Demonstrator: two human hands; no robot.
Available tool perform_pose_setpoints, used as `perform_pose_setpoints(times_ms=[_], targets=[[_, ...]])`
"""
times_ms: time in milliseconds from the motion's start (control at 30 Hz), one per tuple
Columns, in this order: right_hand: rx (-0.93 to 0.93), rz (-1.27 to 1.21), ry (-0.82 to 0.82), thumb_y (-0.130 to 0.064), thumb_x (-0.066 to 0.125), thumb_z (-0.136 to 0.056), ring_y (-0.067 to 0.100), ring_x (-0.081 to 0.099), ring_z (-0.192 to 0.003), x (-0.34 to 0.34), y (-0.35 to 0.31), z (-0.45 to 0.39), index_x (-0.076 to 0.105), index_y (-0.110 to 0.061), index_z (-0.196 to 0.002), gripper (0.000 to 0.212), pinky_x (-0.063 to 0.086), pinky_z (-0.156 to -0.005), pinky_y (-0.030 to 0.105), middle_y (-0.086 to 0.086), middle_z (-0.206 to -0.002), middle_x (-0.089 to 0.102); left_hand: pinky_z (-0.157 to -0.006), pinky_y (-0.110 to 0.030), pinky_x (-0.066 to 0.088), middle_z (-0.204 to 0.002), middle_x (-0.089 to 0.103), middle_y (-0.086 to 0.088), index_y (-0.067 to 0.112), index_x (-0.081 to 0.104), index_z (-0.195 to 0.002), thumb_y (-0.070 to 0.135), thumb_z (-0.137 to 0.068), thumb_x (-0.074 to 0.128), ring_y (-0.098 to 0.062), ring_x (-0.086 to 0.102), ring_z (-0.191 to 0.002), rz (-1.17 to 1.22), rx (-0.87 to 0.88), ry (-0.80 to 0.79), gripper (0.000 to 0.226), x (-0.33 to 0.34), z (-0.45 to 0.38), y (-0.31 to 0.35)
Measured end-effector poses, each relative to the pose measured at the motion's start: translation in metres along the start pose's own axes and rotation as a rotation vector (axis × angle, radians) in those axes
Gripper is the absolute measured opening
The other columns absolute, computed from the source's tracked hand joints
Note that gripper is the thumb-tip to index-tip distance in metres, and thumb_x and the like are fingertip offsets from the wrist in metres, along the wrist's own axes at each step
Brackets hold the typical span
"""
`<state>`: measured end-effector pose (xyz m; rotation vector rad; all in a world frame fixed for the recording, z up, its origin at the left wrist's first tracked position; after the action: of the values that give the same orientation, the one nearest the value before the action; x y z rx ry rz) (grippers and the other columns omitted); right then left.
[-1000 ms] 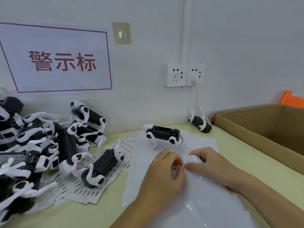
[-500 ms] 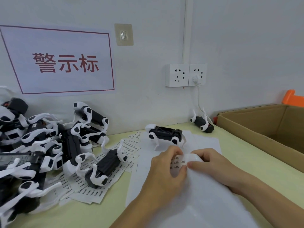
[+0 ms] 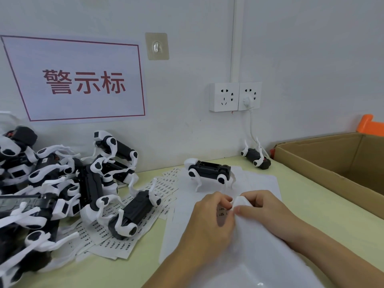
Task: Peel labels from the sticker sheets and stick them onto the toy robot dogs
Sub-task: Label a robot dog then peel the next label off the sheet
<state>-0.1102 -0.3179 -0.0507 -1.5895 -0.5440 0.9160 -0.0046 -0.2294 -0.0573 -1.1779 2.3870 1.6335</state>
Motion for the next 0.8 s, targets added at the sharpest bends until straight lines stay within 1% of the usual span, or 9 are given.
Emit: perform_pose_setpoints(times_ms=[133,233,300,400,433,533,600,733,800], targets=[[-0.018,0.086,0.041,-0.012,0.066,-0.09,0.012,0.058,-0.061,-0.001,-0.003,-0.001,0.073,-0.011,-0.074,0.017,0.045,-0.06,0.025,0.002,-0.068,0.067,-0.091,-0.036,0.052,-0.11,0.07,0.013,0.022,0.06,-0.085,0.037,-0.084,0.058,-0.007,0.064,-0.105,0.012,-0.007,0.005,0.015,-0.001,0.0,0.003],[-0.055,0.174,0.063,-0.011,0.066,-0.089,0.007,0.049,-0.053,-0.001,-0.008,-0.001,0.068,-0.022,-0.059,0.032,0.039,-0.053,0.018,-0.007,-0.057,0.057,-0.09,-0.035,0.052,-0.11,0.07,0.013,0.026,0.058,-0.082,0.037,-0.083,0.057,-0.006,0.065,-0.104,0.006,-0.014,0.009,0.012,-0.001,0.0,0.003],[-0.082,0.235,0.077,-0.011,0.066,-0.088,0.007,0.042,-0.051,-0.002,-0.011,0.0,0.062,-0.022,-0.054,0.036,0.035,-0.051,0.016,-0.01,-0.053,0.049,-0.089,-0.033,0.053,-0.109,0.07,0.013,0.027,0.057,-0.081,0.036,-0.082,0.057,-0.005,0.065,-0.102,-0.005,-0.008,0.017,0.009,-0.002,0.0,0.003],[-0.126,0.311,0.091,-0.014,0.067,-0.088,0.009,0.037,-0.055,-0.001,-0.015,0.002,0.057,-0.006,-0.061,0.029,0.031,-0.051,0.02,-0.005,-0.057,0.043,-0.085,-0.028,0.053,-0.107,0.071,0.015,0.024,0.058,-0.08,0.032,-0.083,0.056,-0.004,0.065,-0.099,-0.019,0.014,0.03,0.009,-0.003,0.001,0.004],[-0.136,0.326,0.094,-0.015,0.067,-0.088,0.01,0.036,-0.055,0.0,-0.015,0.002,0.054,-0.005,-0.062,0.03,0.03,-0.052,0.021,-0.004,-0.058,0.041,-0.084,-0.026,0.053,-0.105,0.071,0.014,0.022,0.059,-0.08,0.031,-0.083,0.056,-0.004,0.066,-0.097,-0.026,0.027,0.031,0.01,-0.002,0.001,0.005],[-0.146,0.333,0.095,-0.014,0.067,-0.088,0.012,0.034,-0.056,0.0,-0.017,0.003,0.052,-0.008,-0.06,0.033,0.03,-0.053,0.023,-0.003,-0.058,0.04,-0.08,-0.023,0.052,-0.101,0.071,0.016,0.019,0.061,-0.08,0.03,-0.084,0.056,-0.003,0.065,-0.093,-0.038,0.044,0.04,0.013,-0.003,0.001,0.007],[-0.147,0.34,0.091,-0.014,0.067,-0.089,0.012,0.035,-0.057,0.001,-0.018,0.003,0.054,-0.005,-0.062,0.031,0.031,-0.054,0.024,-0.002,-0.059,0.042,-0.079,-0.025,0.052,-0.1,0.07,0.018,0.019,0.059,-0.079,0.031,-0.083,0.055,-0.004,0.065,-0.092,-0.04,0.043,0.049,0.013,-0.004,0.0,0.007],[-0.133,0.338,0.076,-0.016,0.067,-0.089,0.012,0.04,-0.059,0.0,-0.018,0.002,0.061,-0.001,-0.069,0.026,0.034,-0.057,0.028,0.0,-0.061,0.048,-0.078,-0.035,0.053,-0.099,0.071,0.016,0.021,0.054,-0.078,0.032,-0.084,0.055,-0.011,0.065,-0.092,-0.051,0.041,0.035,0.012,-0.003,0.002,0.008],[-0.127,0.326,0.071,-0.017,0.067,-0.089,0.012,0.04,-0.059,-0.001,-0.017,0.002,0.059,0.0,-0.07,0.027,0.034,-0.057,0.026,0.0,-0.061,0.047,-0.075,-0.034,0.053,-0.096,0.071,0.015,0.024,0.053,-0.077,0.031,-0.085,0.055,-0.011,0.066,-0.087,-0.063,0.045,0.042,0.011,-0.003,0.002,0.01]])
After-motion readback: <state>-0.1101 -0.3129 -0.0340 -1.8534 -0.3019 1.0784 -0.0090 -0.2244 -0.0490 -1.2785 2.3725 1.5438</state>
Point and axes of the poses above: each hand's wrist, its own z-axis away from the middle knuckle, its own x-axis out of the palm, y = z × x, the point moved 7 cm from there along -z, towards the middle knuckle
